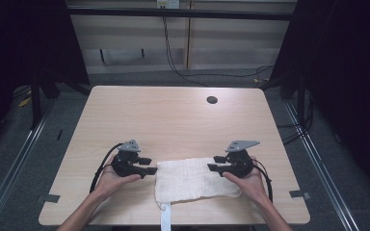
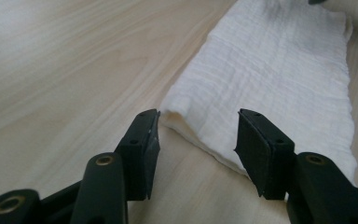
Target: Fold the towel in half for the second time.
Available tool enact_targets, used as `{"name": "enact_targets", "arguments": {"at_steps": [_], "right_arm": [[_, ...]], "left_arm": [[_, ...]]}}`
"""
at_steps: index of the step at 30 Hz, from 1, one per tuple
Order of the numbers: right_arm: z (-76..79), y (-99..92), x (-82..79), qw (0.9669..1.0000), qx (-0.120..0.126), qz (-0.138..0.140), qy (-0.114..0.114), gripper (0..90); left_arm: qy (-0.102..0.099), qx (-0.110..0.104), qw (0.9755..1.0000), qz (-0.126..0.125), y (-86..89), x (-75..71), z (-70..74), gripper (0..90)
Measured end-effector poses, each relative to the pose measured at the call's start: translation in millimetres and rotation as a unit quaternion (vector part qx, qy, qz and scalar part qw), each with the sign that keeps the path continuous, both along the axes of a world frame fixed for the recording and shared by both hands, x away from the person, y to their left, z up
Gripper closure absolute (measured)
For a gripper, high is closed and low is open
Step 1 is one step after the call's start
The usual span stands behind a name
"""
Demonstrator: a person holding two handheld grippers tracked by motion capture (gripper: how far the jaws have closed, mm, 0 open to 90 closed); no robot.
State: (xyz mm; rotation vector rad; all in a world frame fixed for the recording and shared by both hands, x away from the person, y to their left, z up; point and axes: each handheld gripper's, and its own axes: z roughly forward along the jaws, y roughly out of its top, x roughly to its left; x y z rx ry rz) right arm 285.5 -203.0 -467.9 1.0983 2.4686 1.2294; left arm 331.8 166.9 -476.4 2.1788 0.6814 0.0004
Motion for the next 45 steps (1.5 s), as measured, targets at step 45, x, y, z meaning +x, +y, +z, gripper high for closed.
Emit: {"name": "enact_targets", "arguments": {"at_steps": [45], "right_arm": [[-26.6, 153.2, -34.7, 0.9803, -0.048, 0.189, 0.032, 49.3]], "left_arm": [[-0.012, 0.003, 0.9998, 0.016, -17.6, 27.7, 8.3, 47.6]]}}
